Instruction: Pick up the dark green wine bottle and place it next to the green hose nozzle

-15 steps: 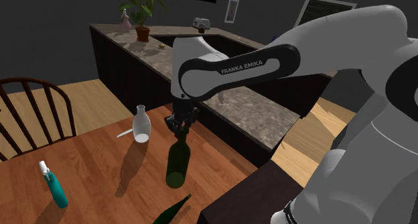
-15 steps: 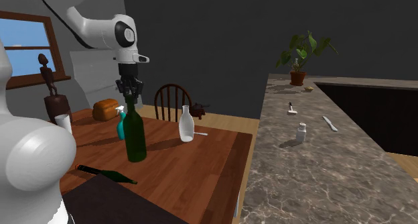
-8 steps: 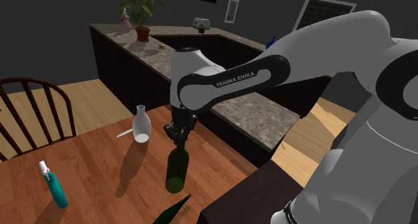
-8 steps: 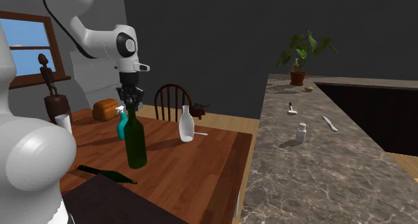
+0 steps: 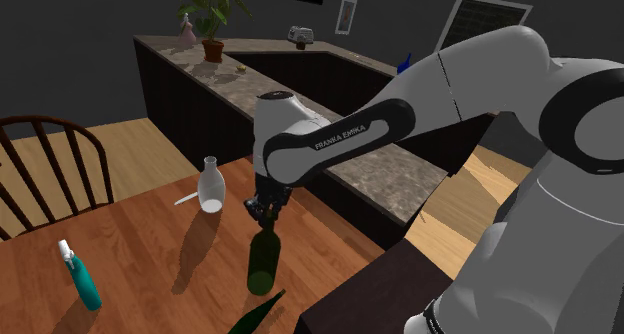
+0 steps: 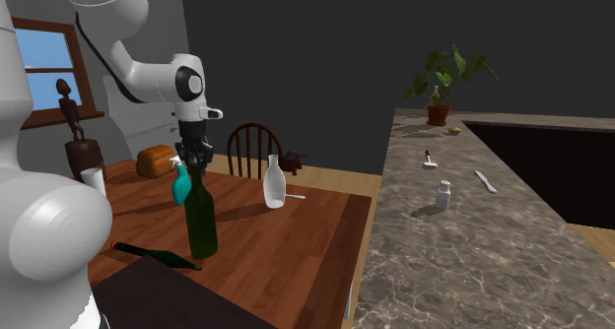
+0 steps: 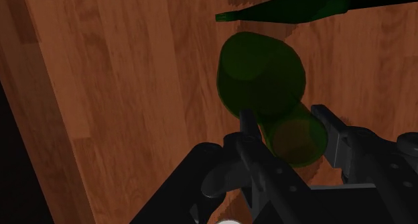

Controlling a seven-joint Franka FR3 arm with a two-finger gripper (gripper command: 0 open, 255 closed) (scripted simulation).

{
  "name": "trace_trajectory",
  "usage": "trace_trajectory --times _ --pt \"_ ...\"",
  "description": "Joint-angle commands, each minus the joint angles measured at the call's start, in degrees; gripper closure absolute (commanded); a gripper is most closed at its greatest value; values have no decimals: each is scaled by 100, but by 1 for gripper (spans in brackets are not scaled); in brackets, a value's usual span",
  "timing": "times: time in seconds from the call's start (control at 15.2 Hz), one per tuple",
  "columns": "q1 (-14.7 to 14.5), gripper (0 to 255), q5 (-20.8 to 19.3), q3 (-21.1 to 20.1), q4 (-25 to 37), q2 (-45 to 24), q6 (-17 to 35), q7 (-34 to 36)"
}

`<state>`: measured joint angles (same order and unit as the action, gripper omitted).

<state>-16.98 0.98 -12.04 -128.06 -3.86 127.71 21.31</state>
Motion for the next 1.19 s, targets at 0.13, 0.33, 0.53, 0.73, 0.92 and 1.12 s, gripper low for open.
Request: trace_trajectory --times 0.13,0.33,0.53,0.73,0.92,1.12 --pt "-7 255 -48 3 -112 -187 302 30" --pt "-9 255 -61 6 -135 -240 376 38" --pt "-9 255 -61 6 -135 -240 376 38" --pt "-10 0 -62 6 -134 -241 376 39" --pt "-10 0 -62 5 -133 -241 375 40" --pt "-2 0 -32 3 -58 -125 186 17"
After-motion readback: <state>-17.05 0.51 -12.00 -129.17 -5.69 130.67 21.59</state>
